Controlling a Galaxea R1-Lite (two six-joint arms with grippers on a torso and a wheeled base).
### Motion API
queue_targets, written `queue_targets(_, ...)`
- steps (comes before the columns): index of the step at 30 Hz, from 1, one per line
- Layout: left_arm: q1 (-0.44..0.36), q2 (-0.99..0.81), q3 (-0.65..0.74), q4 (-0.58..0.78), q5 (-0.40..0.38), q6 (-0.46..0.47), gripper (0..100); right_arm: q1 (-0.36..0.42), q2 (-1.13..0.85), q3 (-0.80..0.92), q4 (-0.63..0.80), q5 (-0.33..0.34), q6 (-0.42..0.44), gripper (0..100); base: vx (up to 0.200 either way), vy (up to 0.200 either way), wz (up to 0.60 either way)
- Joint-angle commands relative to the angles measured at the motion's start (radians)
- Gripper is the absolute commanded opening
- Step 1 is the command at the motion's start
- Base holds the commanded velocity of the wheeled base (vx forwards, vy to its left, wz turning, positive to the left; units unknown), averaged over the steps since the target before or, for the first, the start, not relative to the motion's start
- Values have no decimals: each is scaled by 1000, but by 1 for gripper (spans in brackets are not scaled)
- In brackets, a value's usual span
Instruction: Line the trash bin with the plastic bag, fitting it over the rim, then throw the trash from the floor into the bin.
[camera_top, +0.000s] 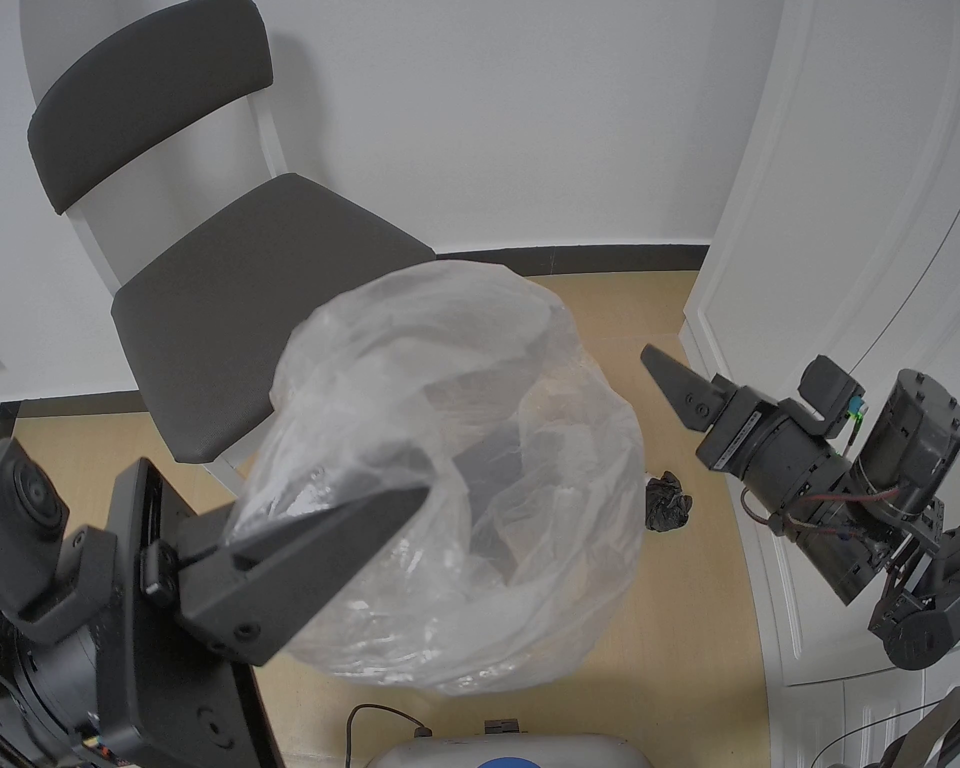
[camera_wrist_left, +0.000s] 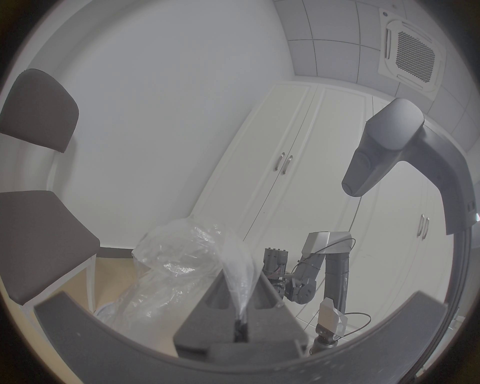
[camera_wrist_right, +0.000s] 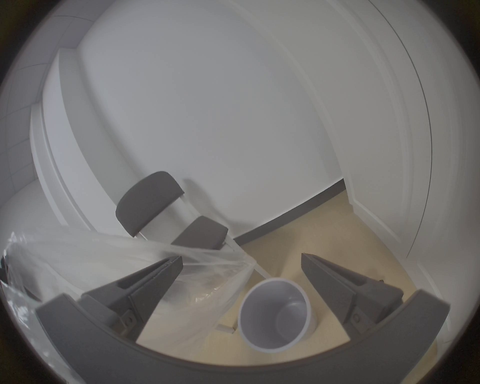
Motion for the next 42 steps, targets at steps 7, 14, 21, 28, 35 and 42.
queue_targets(7, -4, 1, 1, -1, 0, 0, 0, 19, 33, 134, 17, 15, -106, 100, 0, 0, 0)
queue_targets(14, -4, 1, 0, -1, 0, 0, 0, 48, -64, 289, 100, 167, -215, 100, 0, 0, 0)
queue_targets(21, -4, -2, -2, -1, 0, 0, 0, 68, -148, 308, 188, 262, -222, 100, 0, 0, 0)
queue_targets(28, -6, -4, 3, -10, -6, 0, 0, 68, -154, 289, 180, 262, -212, 100, 0, 0, 0)
queue_targets(35, -6, -4, 12, -11, -22, 0, 0, 73, -223, 277, 189, 257, -214, 100, 0, 0, 0)
queue_targets(42, -15, 4, 15, -11, -28, 0, 0, 183, -282, 275, 194, 248, -211, 100, 0, 0, 0)
